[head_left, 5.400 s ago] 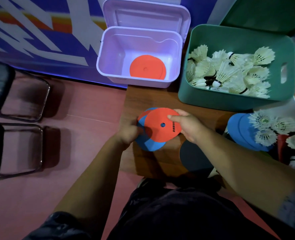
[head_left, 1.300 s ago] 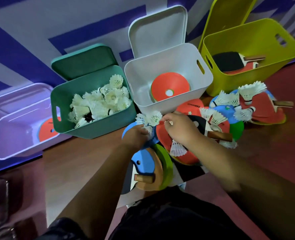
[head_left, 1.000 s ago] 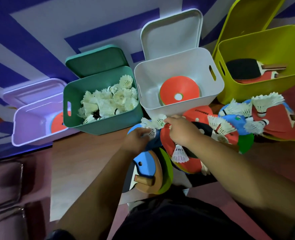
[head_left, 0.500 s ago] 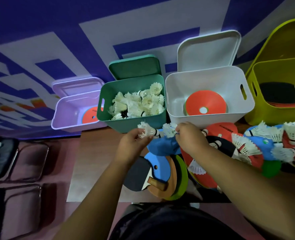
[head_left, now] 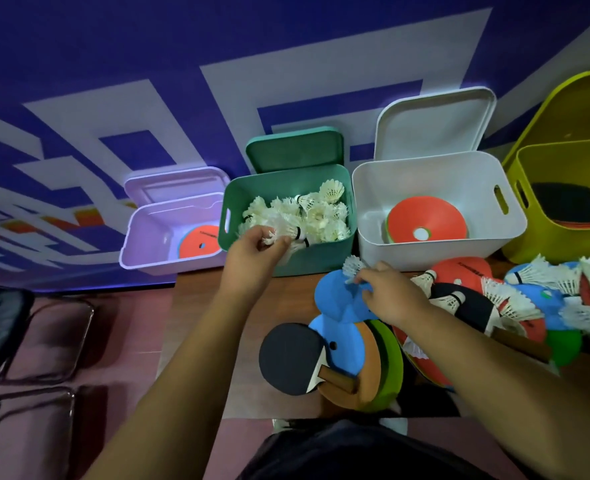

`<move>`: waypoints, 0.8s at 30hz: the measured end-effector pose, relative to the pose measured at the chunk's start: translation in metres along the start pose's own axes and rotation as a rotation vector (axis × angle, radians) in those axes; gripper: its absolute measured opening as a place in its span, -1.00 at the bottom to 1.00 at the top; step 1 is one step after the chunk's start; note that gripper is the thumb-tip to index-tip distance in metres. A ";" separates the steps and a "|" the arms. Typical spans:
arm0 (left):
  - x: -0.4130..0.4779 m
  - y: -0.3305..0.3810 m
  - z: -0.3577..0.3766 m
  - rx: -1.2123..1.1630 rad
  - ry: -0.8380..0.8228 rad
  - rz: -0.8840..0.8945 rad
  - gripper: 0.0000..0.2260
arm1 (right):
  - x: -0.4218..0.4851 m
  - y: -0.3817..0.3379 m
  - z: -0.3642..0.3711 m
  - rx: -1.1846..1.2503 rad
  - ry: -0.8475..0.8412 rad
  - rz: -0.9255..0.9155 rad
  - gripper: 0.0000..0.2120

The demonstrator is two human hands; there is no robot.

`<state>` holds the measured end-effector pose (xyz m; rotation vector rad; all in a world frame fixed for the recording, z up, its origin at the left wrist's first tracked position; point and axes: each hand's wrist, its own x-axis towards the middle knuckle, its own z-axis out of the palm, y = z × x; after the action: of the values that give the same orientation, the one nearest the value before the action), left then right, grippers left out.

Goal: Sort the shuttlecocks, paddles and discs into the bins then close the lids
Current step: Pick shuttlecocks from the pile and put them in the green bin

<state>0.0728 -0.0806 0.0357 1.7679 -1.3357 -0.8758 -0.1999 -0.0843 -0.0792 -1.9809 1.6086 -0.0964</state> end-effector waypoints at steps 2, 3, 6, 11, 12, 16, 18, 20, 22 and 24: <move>0.020 0.001 -0.010 0.001 0.049 0.008 -0.75 | 0.001 -0.005 0.003 0.000 -0.058 -0.009 -0.66; 0.031 0.001 -0.015 0.023 0.066 0.009 -0.76 | 0.002 -0.008 0.005 -0.007 -0.077 -0.003 -0.61; 0.059 -0.003 -0.023 0.126 0.042 -0.020 -0.79 | 0.008 -0.014 0.008 -0.024 -0.099 0.065 -0.49; 0.071 -0.023 -0.029 0.097 0.041 -0.097 -0.81 | 0.017 -0.024 0.012 -0.055 -0.151 0.136 -0.48; 0.070 -0.027 -0.031 0.090 0.046 -0.103 -0.81 | 0.018 -0.027 0.012 -0.069 -0.135 0.151 -0.57; 0.068 -0.046 -0.040 0.054 0.054 -0.142 -0.79 | 0.021 -0.043 0.010 -0.169 -0.091 0.306 -0.77; 0.070 -0.052 -0.046 0.052 0.059 -0.167 -0.79 | 0.022 -0.048 0.008 -0.195 -0.113 0.388 -0.70; 0.074 -0.055 -0.050 0.057 0.060 -0.179 -0.83 | 0.021 -0.050 0.005 -0.182 -0.113 0.422 -0.74; 0.081 -0.056 -0.052 0.072 0.062 -0.169 -0.87 | 0.021 -0.052 0.003 -0.149 -0.062 0.409 -0.84; 0.087 -0.055 -0.052 0.126 0.047 -0.158 -0.91 | 0.022 -0.052 0.000 -0.082 0.022 0.373 -0.86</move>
<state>0.1622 -0.1467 0.0056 2.0017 -1.2581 -0.8451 -0.1486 -0.0992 -0.0615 -1.7077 1.9950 0.0945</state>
